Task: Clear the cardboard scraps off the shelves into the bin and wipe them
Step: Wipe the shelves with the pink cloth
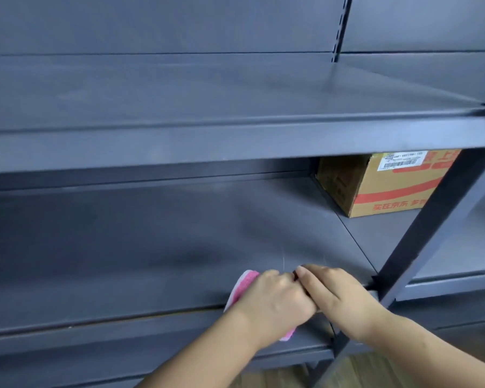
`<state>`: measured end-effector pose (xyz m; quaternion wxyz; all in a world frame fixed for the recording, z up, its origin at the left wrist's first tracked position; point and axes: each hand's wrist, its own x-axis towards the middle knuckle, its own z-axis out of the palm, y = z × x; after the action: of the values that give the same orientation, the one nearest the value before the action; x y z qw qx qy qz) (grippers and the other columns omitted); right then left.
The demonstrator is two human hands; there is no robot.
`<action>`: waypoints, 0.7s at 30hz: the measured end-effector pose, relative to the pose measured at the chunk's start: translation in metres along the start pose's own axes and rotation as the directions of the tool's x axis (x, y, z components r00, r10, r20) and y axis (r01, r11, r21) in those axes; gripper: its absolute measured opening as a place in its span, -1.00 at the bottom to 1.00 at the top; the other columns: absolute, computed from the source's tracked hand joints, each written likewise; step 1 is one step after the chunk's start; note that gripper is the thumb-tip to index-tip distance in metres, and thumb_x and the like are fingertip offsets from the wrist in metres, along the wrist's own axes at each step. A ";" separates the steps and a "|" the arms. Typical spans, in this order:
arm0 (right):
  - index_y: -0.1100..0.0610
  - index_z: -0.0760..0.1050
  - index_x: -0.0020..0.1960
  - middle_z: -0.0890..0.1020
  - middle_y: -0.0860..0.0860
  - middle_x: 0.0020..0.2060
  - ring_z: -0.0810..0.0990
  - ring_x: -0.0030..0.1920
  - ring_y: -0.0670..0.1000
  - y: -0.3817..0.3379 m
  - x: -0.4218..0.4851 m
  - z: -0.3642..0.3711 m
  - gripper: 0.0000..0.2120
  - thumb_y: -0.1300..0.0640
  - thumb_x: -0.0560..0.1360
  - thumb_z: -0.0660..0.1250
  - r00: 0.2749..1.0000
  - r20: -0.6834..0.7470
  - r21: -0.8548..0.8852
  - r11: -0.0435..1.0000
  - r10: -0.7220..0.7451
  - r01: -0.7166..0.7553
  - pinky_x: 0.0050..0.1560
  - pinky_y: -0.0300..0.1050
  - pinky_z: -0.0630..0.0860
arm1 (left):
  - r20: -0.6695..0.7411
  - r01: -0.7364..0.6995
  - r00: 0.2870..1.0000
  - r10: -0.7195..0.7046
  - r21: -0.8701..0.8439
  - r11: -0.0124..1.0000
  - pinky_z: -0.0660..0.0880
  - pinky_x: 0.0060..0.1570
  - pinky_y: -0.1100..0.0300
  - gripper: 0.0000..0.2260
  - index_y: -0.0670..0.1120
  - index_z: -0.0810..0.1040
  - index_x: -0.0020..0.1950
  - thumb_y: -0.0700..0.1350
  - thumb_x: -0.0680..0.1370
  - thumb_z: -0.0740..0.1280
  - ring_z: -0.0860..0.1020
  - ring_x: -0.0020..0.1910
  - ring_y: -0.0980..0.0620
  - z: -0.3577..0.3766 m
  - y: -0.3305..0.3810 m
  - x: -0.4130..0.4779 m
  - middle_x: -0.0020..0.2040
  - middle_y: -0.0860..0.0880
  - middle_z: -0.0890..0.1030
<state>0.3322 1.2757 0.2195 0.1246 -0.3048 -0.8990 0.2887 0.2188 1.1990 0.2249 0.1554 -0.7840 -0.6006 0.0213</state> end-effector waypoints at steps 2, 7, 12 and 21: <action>0.04 0.27 -0.37 0.49 0.01 -0.46 0.40 -0.34 -0.09 -0.020 0.001 -0.002 -0.57 -0.21 0.43 -0.14 0.999 -0.004 0.005 0.999 -0.032 0.032 -0.27 -0.23 0.29 | -0.043 0.025 0.999 -0.023 0.036 0.999 0.00 -0.50 0.29 -0.66 0.01 0.50 -0.59 0.11 -0.16 0.57 0.39 -0.65 0.19 -0.019 -0.011 -0.014 -0.65 0.08 0.42; 0.01 0.21 -0.40 0.40 -0.03 -0.45 0.39 -0.32 -0.12 -0.063 -0.003 -0.019 -0.58 -0.21 0.50 -0.09 0.990 -0.079 -0.014 0.993 -0.118 0.118 -0.27 -0.25 0.30 | -0.196 0.049 0.980 -0.028 0.105 0.993 -0.03 -0.46 0.27 -0.64 -0.01 0.45 -0.62 0.07 -0.20 0.54 0.35 -0.65 0.18 -0.059 -0.028 -0.031 -0.66 0.08 0.39; 0.00 0.17 -0.43 0.44 -0.11 -0.44 0.36 -0.34 -0.08 -0.110 -0.014 -0.050 -0.60 -0.21 0.46 -0.10 0.977 -0.102 -0.005 0.982 -0.186 0.187 -0.29 -0.25 0.28 | -0.385 -0.063 0.921 0.065 0.019 0.998 0.11 -0.57 0.33 -0.85 -0.03 0.51 -0.54 -0.02 0.21 0.29 0.43 -0.60 0.15 -0.093 -0.042 -0.045 -0.59 0.10 0.46; 0.00 0.21 -0.48 0.47 -0.07 -0.55 0.39 -0.40 -0.09 -0.187 -0.012 -0.117 -0.54 -0.29 0.36 -0.17 0.914 -0.260 0.001 0.947 -0.311 0.322 -0.34 -0.30 0.28 | -0.551 -0.101 0.830 0.088 0.006 0.995 0.26 -0.60 0.34 -0.72 -0.08 0.58 -0.48 -0.03 0.33 0.18 0.50 -0.58 0.05 -0.187 -0.075 -0.046 -0.57 0.02 0.52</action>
<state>0.2987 1.1988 0.4240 0.2917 -0.1874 -0.9061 0.2426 0.1768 1.1319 0.4157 0.3110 -0.7875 -0.4913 -0.2042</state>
